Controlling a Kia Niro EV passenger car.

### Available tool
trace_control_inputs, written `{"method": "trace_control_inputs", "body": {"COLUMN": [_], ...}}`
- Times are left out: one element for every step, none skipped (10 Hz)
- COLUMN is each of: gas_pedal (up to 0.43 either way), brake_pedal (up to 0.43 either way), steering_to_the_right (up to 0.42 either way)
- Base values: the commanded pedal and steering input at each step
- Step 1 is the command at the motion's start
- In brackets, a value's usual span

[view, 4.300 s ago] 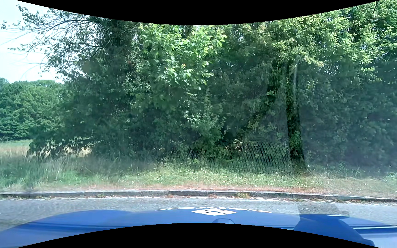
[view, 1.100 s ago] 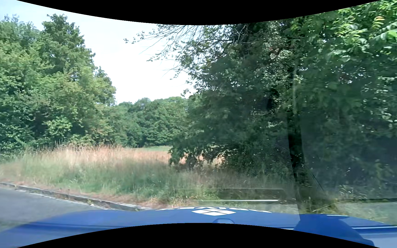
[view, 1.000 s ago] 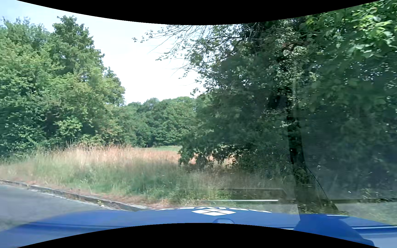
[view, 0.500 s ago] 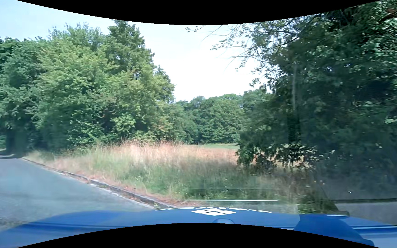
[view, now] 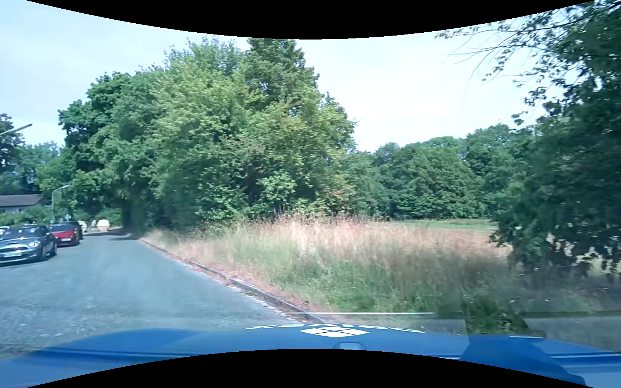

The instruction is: Follow the waypoints while adhering to traffic rules and regulations

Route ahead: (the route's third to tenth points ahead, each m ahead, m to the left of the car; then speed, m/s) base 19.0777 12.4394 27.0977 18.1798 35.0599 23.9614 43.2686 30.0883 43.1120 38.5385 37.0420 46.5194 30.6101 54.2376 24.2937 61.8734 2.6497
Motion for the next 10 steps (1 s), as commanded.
{"method": "trace_control_inputs", "body": {"gas_pedal": [0.248,0.26,0.26,0.268,0.287,0.287,0.299,0.331,0.331,0.331], "brake_pedal": [0.0,0.0,0.0,0.0,0.0,0.0,0.0,0.0,0.0,0.0], "steering_to_the_right": [-0.755,-0.722,-0.68,-0.641,-0.603,-0.56,-0.511,-0.465,-0.424,-0.36]}}
